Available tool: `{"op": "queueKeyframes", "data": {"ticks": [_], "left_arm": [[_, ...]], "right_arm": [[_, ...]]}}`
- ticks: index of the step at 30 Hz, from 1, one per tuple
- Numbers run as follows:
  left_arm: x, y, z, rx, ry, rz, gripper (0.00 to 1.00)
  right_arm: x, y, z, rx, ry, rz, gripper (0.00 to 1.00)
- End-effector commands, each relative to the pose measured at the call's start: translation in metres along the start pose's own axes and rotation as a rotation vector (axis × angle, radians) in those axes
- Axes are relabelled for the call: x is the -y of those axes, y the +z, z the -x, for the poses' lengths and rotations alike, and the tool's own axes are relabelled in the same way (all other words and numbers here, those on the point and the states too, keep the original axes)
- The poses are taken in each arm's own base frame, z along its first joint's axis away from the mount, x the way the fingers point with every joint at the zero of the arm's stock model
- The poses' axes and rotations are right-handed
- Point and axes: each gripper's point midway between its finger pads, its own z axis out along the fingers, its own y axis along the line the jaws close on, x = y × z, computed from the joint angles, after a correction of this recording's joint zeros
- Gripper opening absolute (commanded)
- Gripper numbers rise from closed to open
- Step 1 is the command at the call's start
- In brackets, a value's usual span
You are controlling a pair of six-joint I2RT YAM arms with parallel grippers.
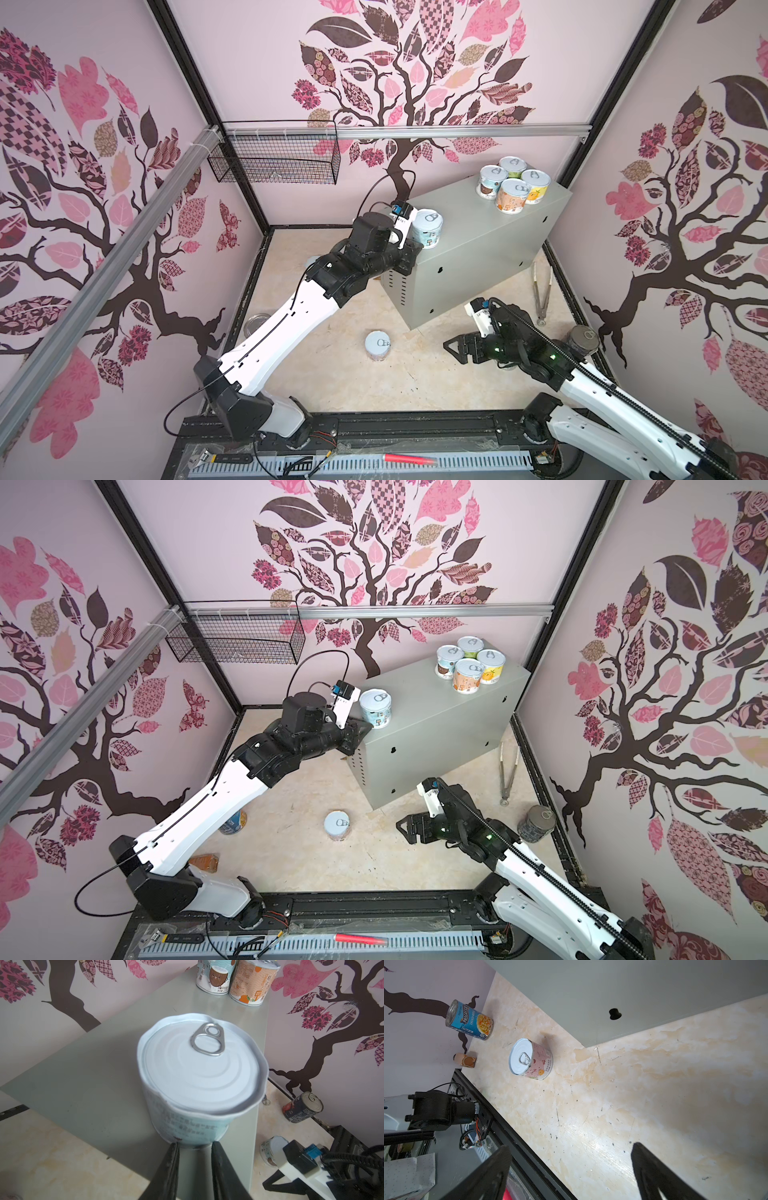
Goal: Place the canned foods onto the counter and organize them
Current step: 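Lower the teal-label can beside the other cans on the cabinet top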
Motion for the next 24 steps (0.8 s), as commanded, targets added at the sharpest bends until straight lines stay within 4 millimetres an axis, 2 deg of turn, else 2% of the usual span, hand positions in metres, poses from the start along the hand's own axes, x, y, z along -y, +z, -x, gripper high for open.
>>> {"op": "queueKeyframes", "data": {"ticks": [1, 16, 22, 24], "left_arm": [[0.002, 0.008, 0.014, 0.026, 0.007, -0.012, 0.29], [0.003, 0.07, 0.027, 0.047, -0.007, -0.027, 0.3], [0.001, 0.101, 0.028, 0.028, -0.004, -0.049, 0.3], [0.001, 0.109, 0.035, 0.034, -0.004, -0.047, 0.3]], "right_arm": [[-0.008, -0.002, 0.008, 0.02, -0.013, 0.023, 0.94], [-0.006, 0.004, 0.002, 0.009, -0.008, 0.033, 0.94], [-0.005, 0.005, 0.001, 0.011, -0.008, 0.037, 0.93], [-0.004, 0.006, 0.001, 0.008, -0.007, 0.038, 0.94]]}}
